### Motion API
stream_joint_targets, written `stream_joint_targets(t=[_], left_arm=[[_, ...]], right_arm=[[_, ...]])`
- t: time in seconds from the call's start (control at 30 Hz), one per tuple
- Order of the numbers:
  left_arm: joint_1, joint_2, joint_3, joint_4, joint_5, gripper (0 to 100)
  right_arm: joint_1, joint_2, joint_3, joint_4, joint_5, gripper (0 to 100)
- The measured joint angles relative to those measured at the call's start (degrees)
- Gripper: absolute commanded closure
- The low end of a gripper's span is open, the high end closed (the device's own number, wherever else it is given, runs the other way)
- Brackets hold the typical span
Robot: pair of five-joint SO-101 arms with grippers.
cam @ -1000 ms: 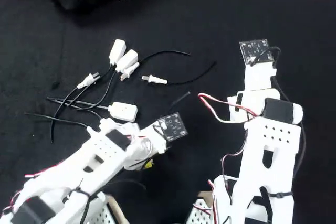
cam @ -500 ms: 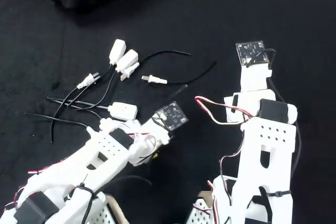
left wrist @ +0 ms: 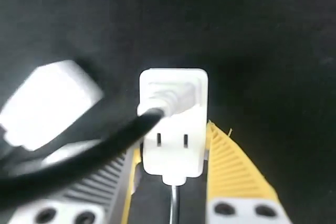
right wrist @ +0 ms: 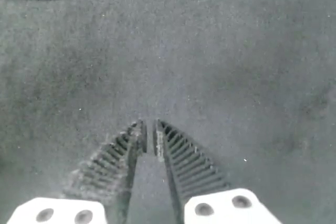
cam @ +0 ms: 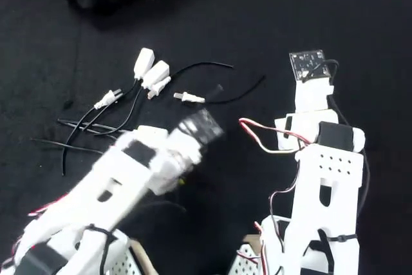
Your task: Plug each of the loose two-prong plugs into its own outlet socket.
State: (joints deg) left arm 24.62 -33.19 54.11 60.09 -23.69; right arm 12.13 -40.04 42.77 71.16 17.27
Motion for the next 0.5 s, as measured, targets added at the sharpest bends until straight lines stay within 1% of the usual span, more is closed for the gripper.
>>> stream_joint_targets(t=[0.1,0.2,0.27,0.37,0.43,0.5], left_arm=[[-8.18,-3.16,-5.98,6.68,-4.22,97],[-17.41,-4.4,-10.9,7.56,-9.93,97],[-23.91,-4.22,-13.1,5.36,-14.51,97],[-32.97,-0.09,-15.91,-0.97,-21.19,97],[-36.31,4.57,-17.85,-5.71,-24.53,97],[-37.36,10.11,-21.1,-10.11,-26.02,97]], right_arm=[[0.0,0.0,0.0,0.0,0.0,97.2],[0.0,0.0,0.0,0.0,0.0,97.2],[-0.88,0.0,0.18,0.0,0.0,97.2],[-3.16,0.0,1.05,0.0,0.0,97.3],[-5.01,0.0,2.46,-1.23,0.0,97.3],[-6.42,0.0,3.43,-2.9,0.0,97.3]])
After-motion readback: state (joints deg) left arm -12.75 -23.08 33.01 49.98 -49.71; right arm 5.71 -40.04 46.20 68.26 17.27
